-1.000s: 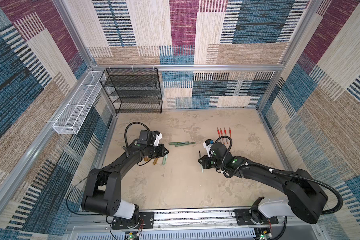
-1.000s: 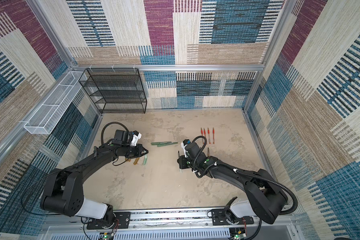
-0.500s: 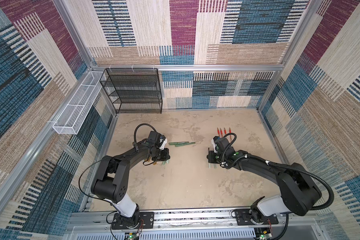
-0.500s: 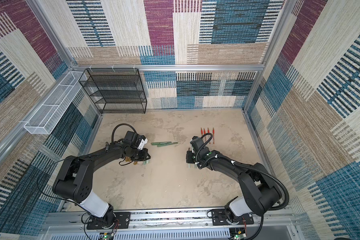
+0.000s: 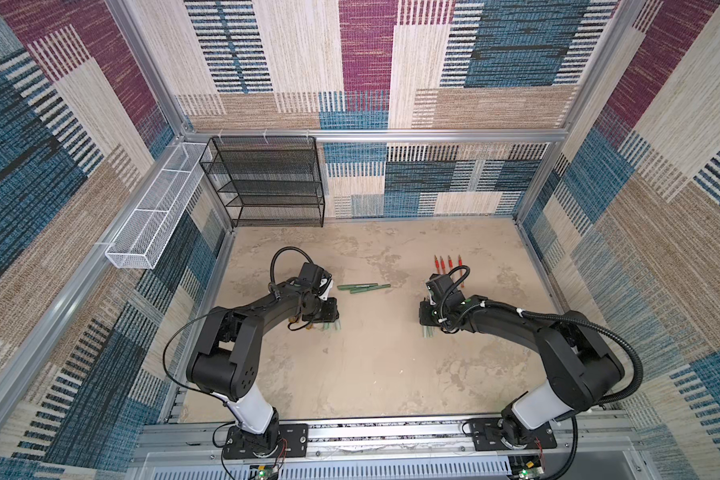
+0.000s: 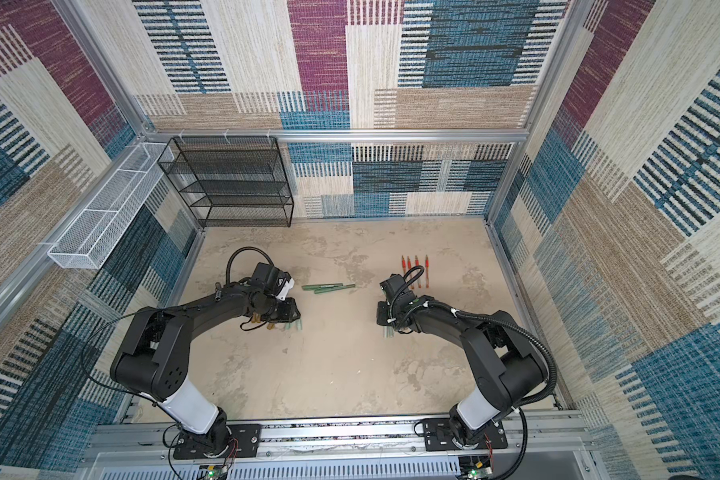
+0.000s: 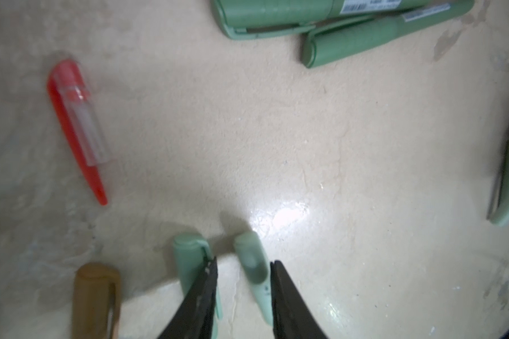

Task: Open the pen caps
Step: 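Release the uncapped marker beside the other uncapped markers with the right gripper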

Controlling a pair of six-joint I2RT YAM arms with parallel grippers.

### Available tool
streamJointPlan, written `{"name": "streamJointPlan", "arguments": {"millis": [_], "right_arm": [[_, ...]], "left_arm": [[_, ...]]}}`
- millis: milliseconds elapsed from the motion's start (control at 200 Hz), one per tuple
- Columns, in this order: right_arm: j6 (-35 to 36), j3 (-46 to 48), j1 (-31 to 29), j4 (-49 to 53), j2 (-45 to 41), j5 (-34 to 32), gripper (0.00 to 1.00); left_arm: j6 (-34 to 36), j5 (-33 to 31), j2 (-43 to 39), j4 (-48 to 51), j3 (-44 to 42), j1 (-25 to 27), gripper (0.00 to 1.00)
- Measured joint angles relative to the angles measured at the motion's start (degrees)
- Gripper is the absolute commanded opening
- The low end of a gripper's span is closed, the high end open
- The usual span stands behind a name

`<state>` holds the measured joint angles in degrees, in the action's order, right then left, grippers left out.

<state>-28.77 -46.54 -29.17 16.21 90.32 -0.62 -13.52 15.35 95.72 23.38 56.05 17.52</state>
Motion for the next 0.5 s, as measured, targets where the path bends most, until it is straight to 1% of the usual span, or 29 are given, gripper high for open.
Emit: {"name": "streamJointPlan", "arguments": {"millis": [165, 265, 346, 436, 501], "right_arm": [[0.57, -2.23, 0.11, 2.16, -0.28, -1.09, 0.32], [0.63, -4.50, 0.15, 3.30, -1.79, -1.07, 0.35], [1.36, -6.16, 0.15, 3.30, -2.62, -0.85, 0.39], [1.99, -9.03, 0.15, 3.89, -1.81, -0.28, 0.45], [2.86, -11.74, 0.15, 4.15, -0.15, 0.70, 0.52]], "left_arm": [[0.00, -0.15, -3.41, 0.90, 1.16, 0.00, 0.43], [0.20, -0.13, -7.04, 1.44, 1.11, -0.02, 0.44], [0.76, -0.15, -10.64, 0.96, 0.09, -0.09, 0.47], [1.66, -0.13, -14.23, 0.50, -1.81, -0.55, 0.52], [2.51, -0.20, -16.96, 0.42, -2.58, -1.27, 0.55]]}}
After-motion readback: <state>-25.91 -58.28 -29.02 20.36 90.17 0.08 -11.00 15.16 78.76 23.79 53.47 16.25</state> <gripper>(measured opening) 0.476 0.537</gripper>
